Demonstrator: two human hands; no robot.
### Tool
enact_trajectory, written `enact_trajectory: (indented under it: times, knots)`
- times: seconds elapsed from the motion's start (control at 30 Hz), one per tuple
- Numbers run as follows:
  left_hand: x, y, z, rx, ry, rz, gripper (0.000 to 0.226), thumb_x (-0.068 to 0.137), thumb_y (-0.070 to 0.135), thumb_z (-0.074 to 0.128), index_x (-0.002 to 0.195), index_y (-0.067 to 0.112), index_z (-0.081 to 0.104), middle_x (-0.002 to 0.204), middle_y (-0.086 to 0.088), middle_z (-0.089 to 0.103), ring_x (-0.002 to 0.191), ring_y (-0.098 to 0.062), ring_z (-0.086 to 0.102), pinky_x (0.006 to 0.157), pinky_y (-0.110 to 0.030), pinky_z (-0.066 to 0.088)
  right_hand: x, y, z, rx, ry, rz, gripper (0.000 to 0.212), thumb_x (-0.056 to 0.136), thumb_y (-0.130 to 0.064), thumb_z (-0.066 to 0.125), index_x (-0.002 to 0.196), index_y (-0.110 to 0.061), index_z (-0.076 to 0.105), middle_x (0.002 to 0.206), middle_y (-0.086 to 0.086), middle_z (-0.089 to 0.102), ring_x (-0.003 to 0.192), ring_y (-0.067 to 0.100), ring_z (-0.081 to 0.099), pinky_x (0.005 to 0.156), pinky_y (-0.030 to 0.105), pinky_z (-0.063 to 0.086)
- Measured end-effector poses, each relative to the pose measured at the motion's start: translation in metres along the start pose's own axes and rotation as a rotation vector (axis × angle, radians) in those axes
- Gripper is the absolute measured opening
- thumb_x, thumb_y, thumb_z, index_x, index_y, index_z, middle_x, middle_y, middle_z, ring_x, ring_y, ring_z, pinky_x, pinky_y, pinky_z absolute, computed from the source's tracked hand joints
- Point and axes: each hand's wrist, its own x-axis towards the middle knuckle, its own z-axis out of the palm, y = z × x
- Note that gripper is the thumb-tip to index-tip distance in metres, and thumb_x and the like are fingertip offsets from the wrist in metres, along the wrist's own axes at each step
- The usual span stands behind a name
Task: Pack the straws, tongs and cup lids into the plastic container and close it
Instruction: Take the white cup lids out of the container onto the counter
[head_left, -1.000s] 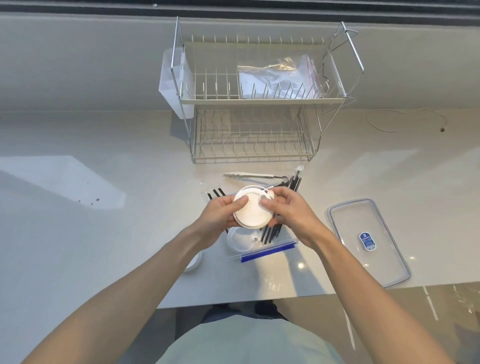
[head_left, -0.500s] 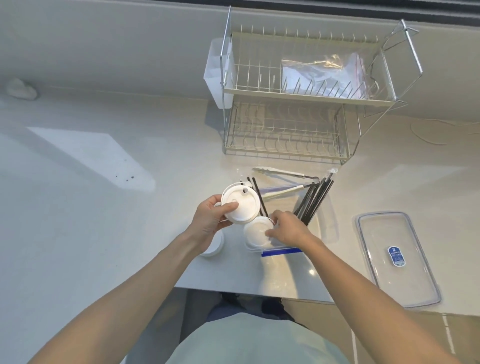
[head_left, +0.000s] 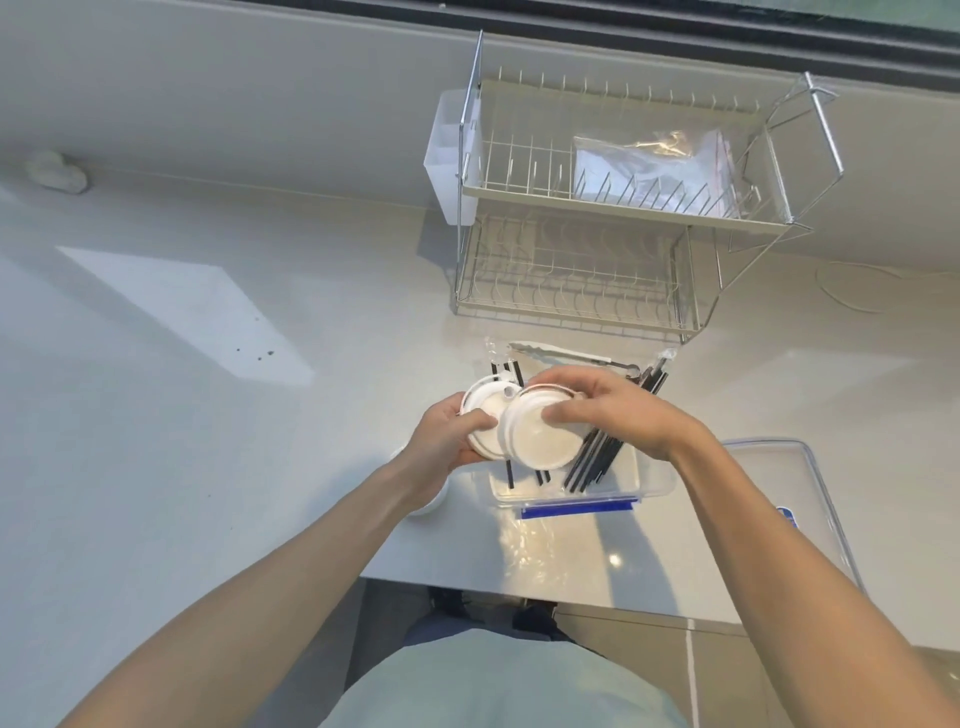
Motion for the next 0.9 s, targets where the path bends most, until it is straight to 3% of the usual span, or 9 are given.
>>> enact_trajectory:
  times: [0.1, 0.2, 0.3, 0.4, 0.53, 0.6, 0.73, 0.9]
  knots:
    - [-0.002, -0.001, 0.008, -0.111, -0.111, -0.039, 0.044, 0.093, 0.024, 0.053, 0.134, 0.01, 0.063, 0.117, -0.017, 0.069, 0.101, -0.029, 0.067, 0.09, -0.051, 0.058, 0.009, -0.008, 0.013, -0.186, 0.025, -0.053, 0.034, 0.092, -0.016, 0.073, 0.124, -0.027, 0.069, 0.112, -0.007, 0.069, 0.101, 0.012, 0.065, 0.09, 0.028, 0.051]
    - [-0.005, -0.003, 0.006, -0.09, -0.124, -0.064, 0.048, 0.1, 0.046, 0.051, 0.136, 0.015, 0.063, 0.129, -0.018, 0.069, 0.114, -0.035, 0.067, 0.104, -0.058, 0.051, 0.018, 0.0, 0.025, -0.322, 0.249, -0.067, 0.051, 0.086, -0.03, 0.08, 0.133, -0.026, 0.06, 0.111, -0.008, 0.057, 0.098, 0.012, 0.059, 0.086, 0.026, 0.049]
    - [-0.008, -0.008, 0.004, -0.073, -0.107, -0.035, 0.043, 0.102, 0.04, 0.057, 0.135, 0.015, 0.063, 0.133, -0.021, 0.066, 0.124, -0.041, 0.063, 0.105, -0.063, 0.048, 0.024, 0.01, 0.043, -0.265, 0.412, -0.097, 0.058, 0.083, -0.036, 0.082, 0.134, -0.021, 0.057, 0.121, -0.001, 0.054, 0.107, 0.012, 0.057, 0.09, 0.023, 0.047]
    - [-0.011, -0.007, 0.0, -0.179, -0.079, -0.003, 0.04, 0.105, 0.03, 0.052, 0.137, 0.008, 0.06, 0.135, -0.024, 0.065, 0.121, -0.043, 0.064, 0.101, -0.056, 0.053, 0.024, 0.018, 0.058, -0.109, 0.491, -0.07, 0.05, 0.086, -0.039, 0.079, 0.128, -0.02, 0.059, 0.116, -0.001, 0.062, 0.106, 0.012, 0.06, 0.09, 0.028, 0.052]
    - [-0.015, -0.005, -0.008, -0.203, -0.046, 0.021, 0.04, 0.105, 0.025, 0.051, 0.136, 0.0, 0.059, 0.134, -0.028, 0.064, 0.118, -0.044, 0.065, 0.1, -0.053, 0.054, 0.018, 0.024, 0.075, 0.09, 0.47, 0.055, 0.033, 0.092, -0.04, 0.073, 0.116, -0.018, 0.065, 0.106, 0.003, 0.073, 0.097, 0.022, 0.071, 0.074, 0.042, 0.063]
    - [-0.016, -0.007, -0.014, -0.203, -0.041, 0.016, 0.04, 0.106, 0.025, 0.05, 0.135, -0.002, 0.06, 0.133, -0.029, 0.063, 0.121, -0.046, 0.063, 0.104, -0.055, 0.051, 0.017, 0.025, 0.079, 0.184, 0.425, 0.067, 0.03, 0.095, -0.034, 0.071, 0.118, -0.016, 0.065, 0.11, 0.008, 0.072, 0.096, 0.024, 0.072, 0.065, 0.04, 0.064]
    - [-0.022, -0.008, -0.028, -0.224, -0.116, 0.04, 0.04, 0.105, 0.023, 0.052, 0.137, 0.0, 0.06, 0.133, -0.023, 0.066, 0.118, -0.04, 0.065, 0.103, -0.051, 0.053, 0.019, 0.026, 0.082, 0.285, 0.356, 0.073, 0.031, 0.096, -0.023, 0.072, 0.124, -0.012, 0.064, 0.112, 0.013, 0.069, 0.09, 0.019, 0.072, 0.067, 0.037, 0.063]
    - [-0.023, -0.014, -0.048, -0.195, -0.073, 0.068, 0.036, 0.104, 0.014, 0.053, 0.138, 0.003, 0.059, 0.126, -0.018, 0.068, 0.109, -0.031, 0.067, 0.099, -0.046, 0.055, 0.031, 0.026, 0.094, 0.297, 0.356, 0.088, 0.027, 0.094, -0.015, 0.073, 0.119, -0.009, 0.063, 0.102, 0.011, 0.067, 0.085, 0.019, 0.072, 0.067, 0.037, 0.063]
